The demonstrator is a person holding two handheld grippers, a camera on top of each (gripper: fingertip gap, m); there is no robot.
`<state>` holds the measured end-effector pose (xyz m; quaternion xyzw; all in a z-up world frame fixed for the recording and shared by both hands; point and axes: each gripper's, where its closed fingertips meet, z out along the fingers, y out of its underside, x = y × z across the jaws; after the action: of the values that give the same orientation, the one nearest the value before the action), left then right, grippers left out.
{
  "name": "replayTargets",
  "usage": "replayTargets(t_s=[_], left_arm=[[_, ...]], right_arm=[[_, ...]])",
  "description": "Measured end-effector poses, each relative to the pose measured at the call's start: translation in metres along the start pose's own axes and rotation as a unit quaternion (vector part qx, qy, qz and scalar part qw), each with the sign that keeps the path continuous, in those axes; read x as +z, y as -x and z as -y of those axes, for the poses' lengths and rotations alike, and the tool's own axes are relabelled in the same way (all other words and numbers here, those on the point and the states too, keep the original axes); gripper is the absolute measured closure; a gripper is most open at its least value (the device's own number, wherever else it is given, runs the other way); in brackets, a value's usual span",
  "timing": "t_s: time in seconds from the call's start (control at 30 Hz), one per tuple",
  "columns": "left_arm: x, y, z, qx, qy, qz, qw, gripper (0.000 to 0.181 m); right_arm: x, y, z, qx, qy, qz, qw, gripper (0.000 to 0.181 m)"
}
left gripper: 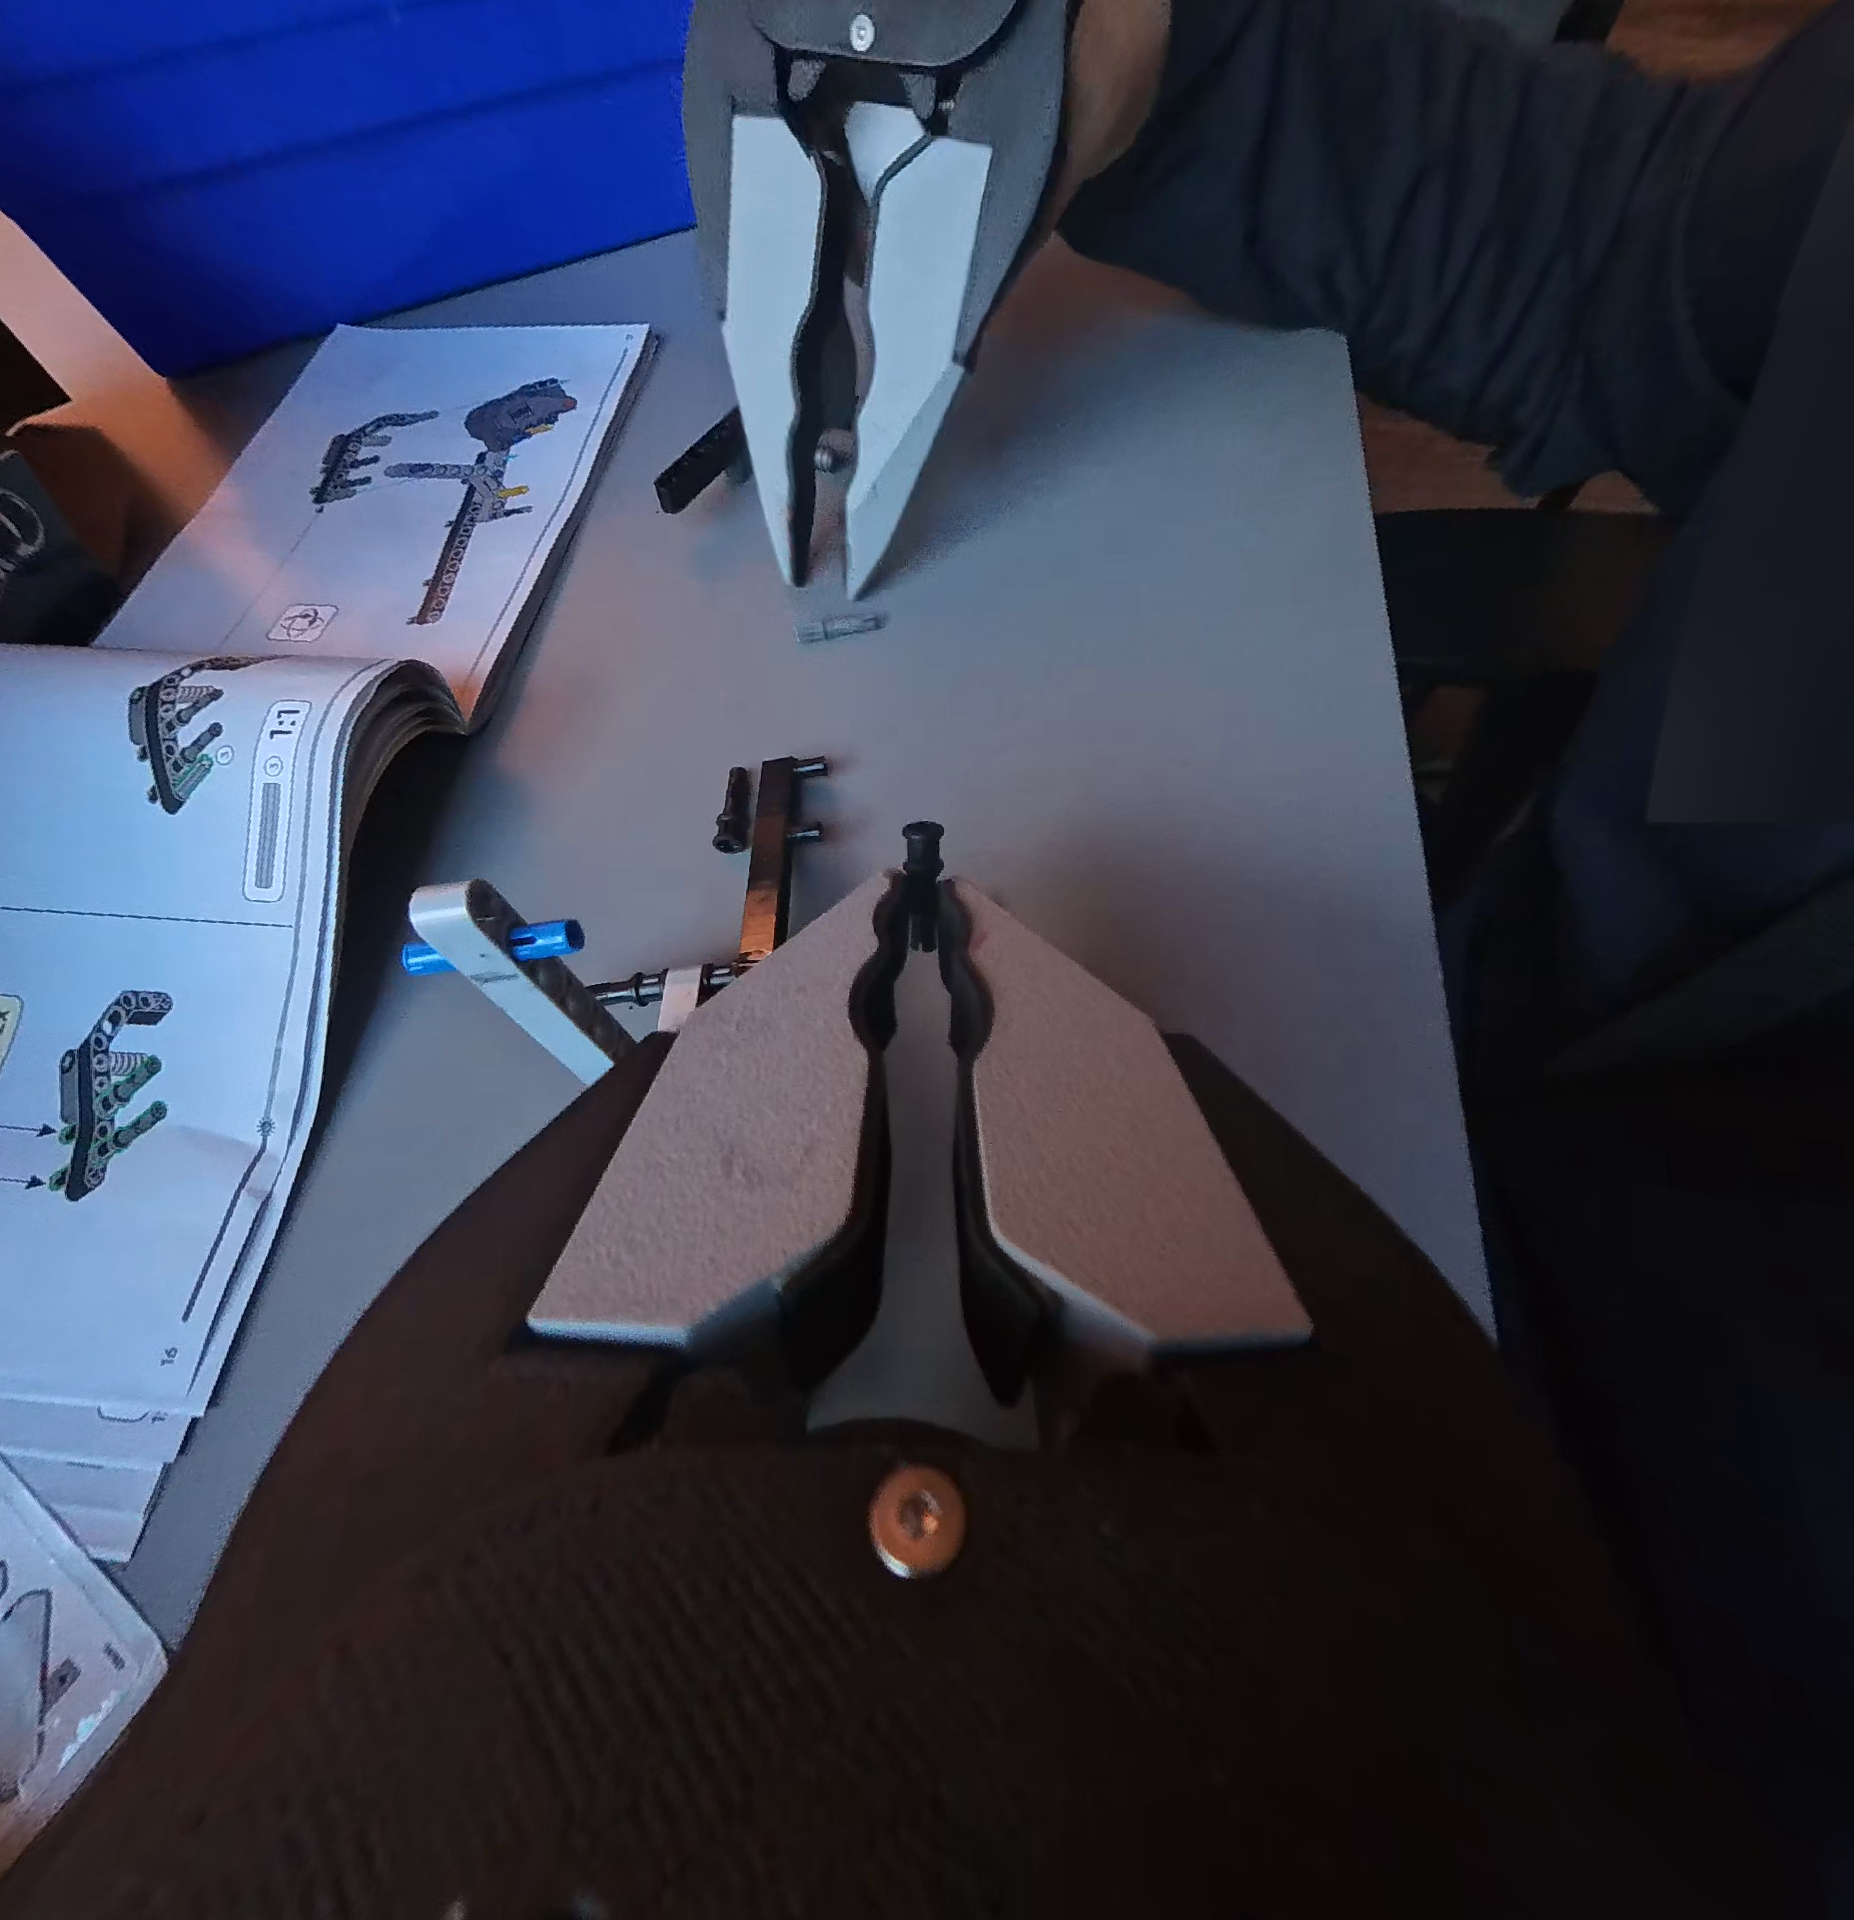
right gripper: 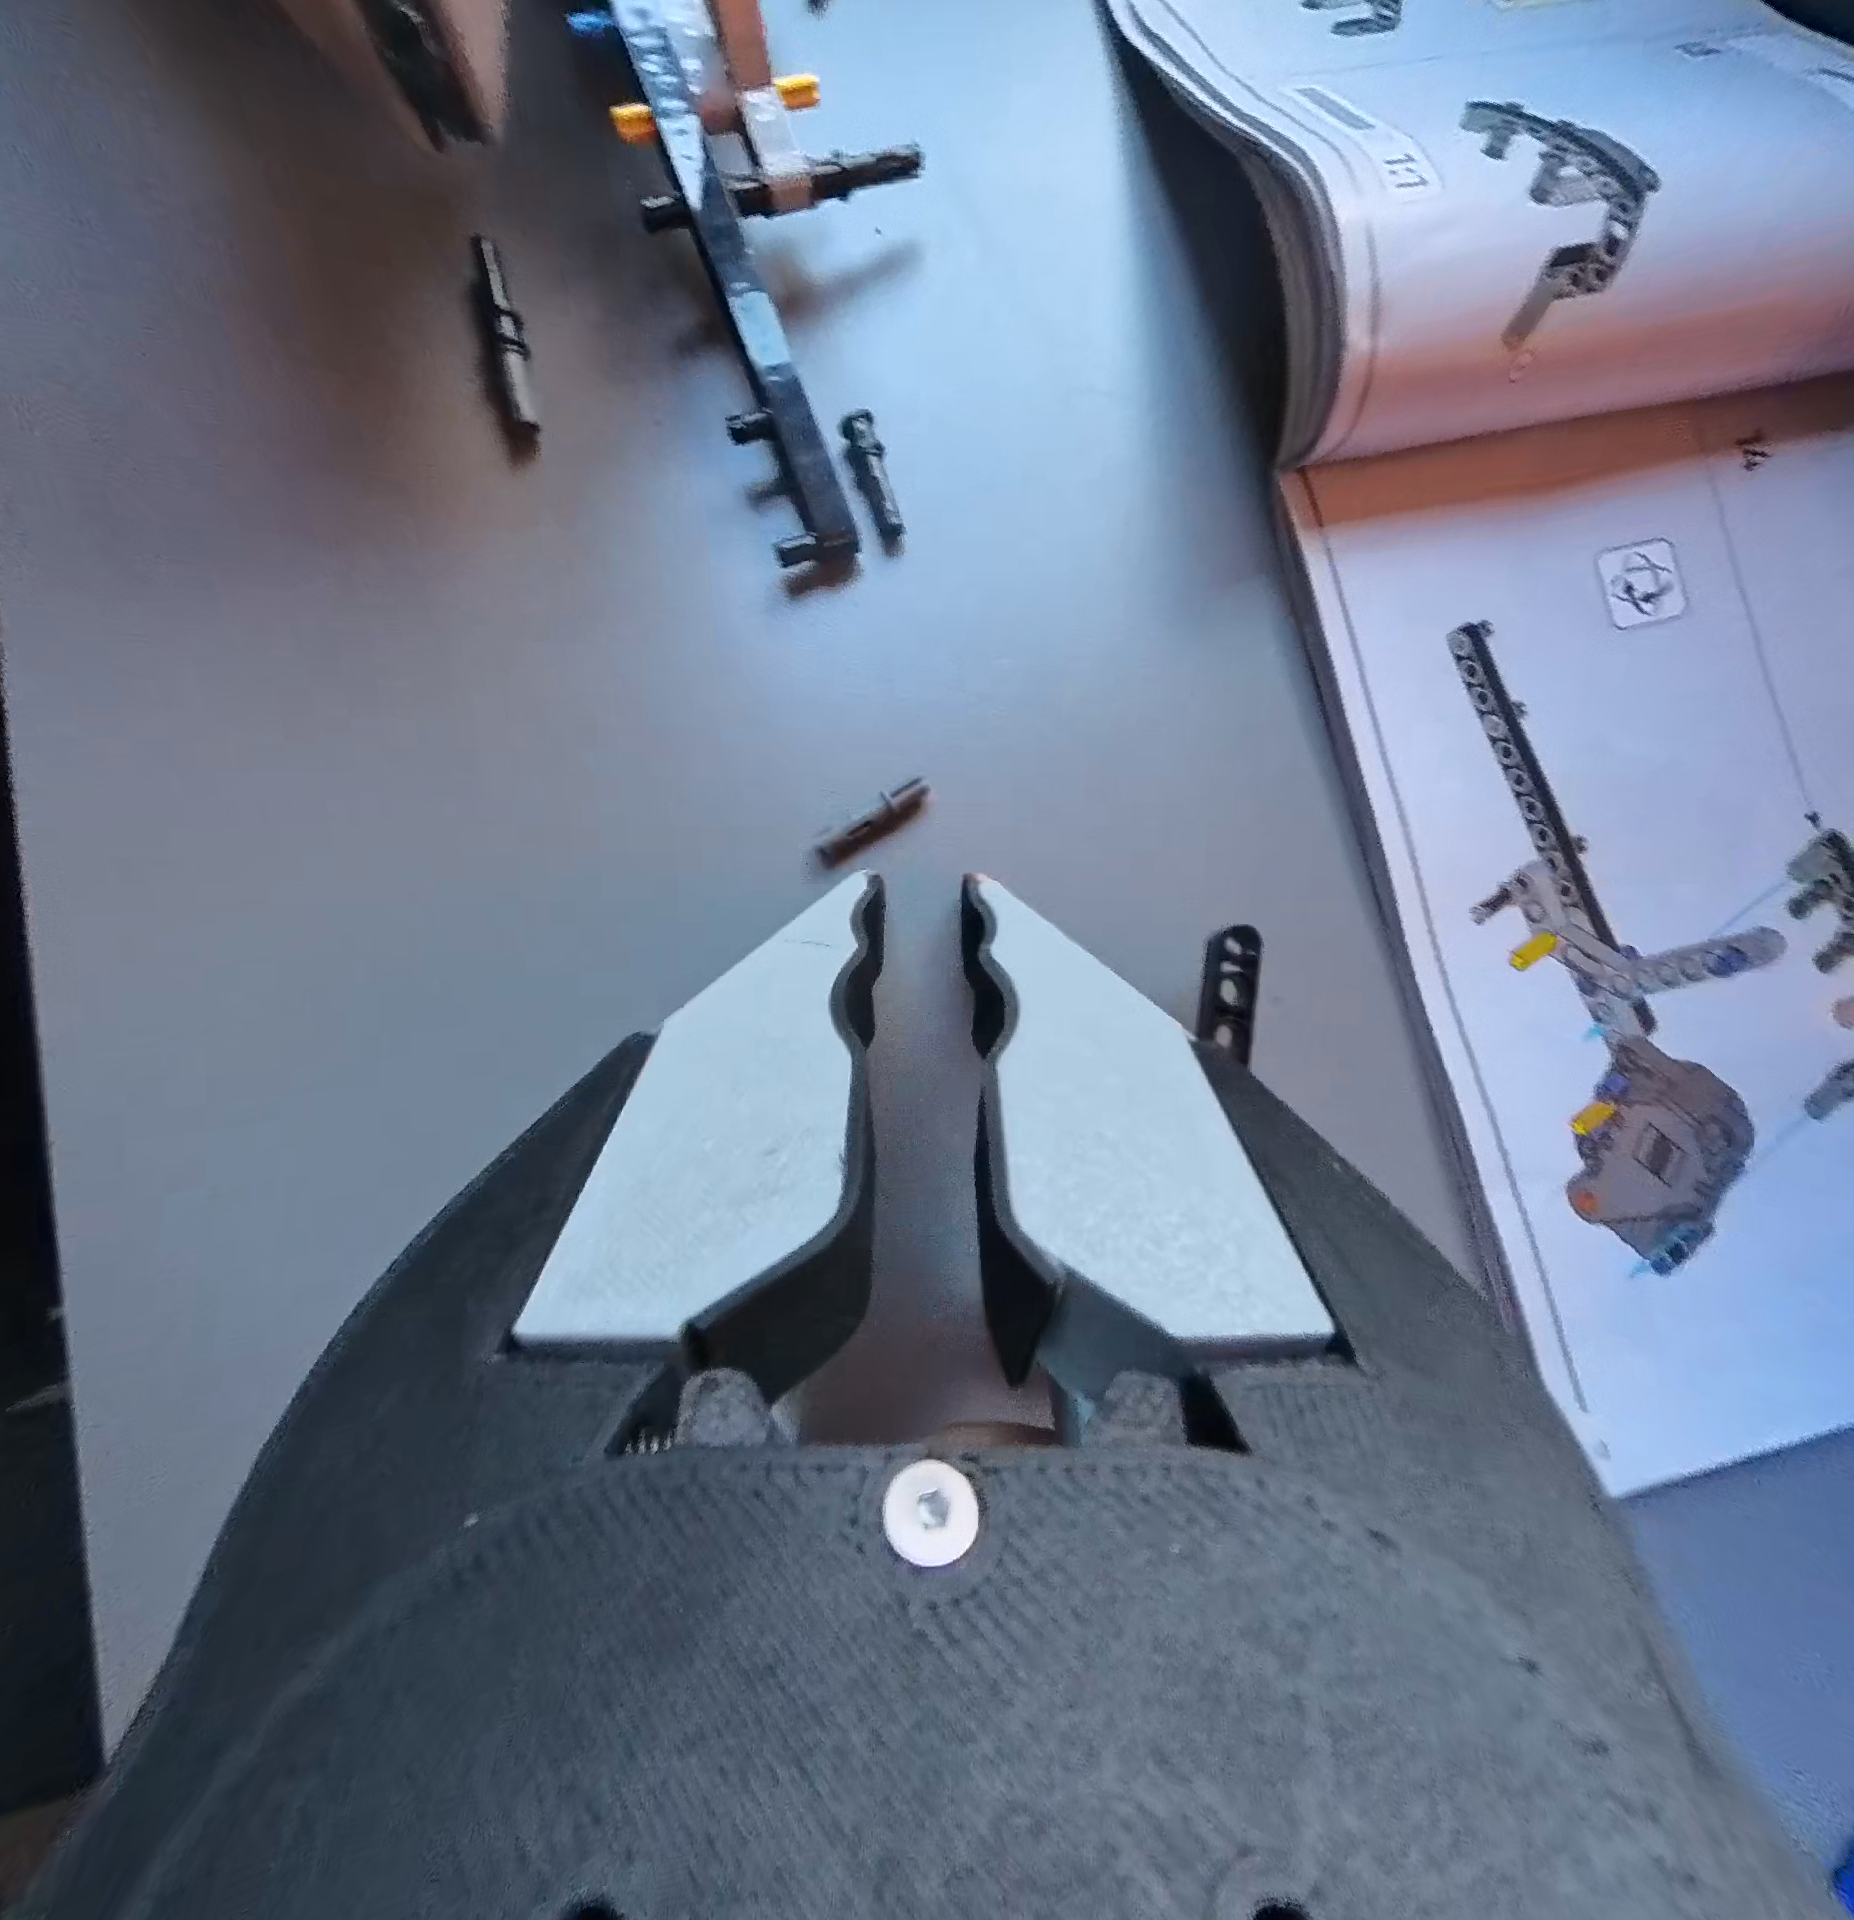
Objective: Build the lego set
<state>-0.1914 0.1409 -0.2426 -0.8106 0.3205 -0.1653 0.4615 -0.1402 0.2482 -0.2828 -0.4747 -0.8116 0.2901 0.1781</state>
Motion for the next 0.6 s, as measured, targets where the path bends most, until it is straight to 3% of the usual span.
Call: replayTargets(t_s=[0.17,0.5,0.6], left_arm=[[0.001,0.000,-0.001,0.001,0.003,-0.001,1.000,0.180],[0.001,0.005,-0.005,-0.004,0.013,0.013,1.000,0.180],[0.002,0.007,-0.009,-0.005,0.025,0.016,1.000,0.180]], right_arm=[[0.001,0.009,0.002,-0.023,0.001,0.014,1.000,0.170],[0.005,0.019,0.012,0.017,-0.017,0.046,0.999,0.161],[0.010,0.015,0.014,0.017,-0.015,0.030,0.999,0.167]])
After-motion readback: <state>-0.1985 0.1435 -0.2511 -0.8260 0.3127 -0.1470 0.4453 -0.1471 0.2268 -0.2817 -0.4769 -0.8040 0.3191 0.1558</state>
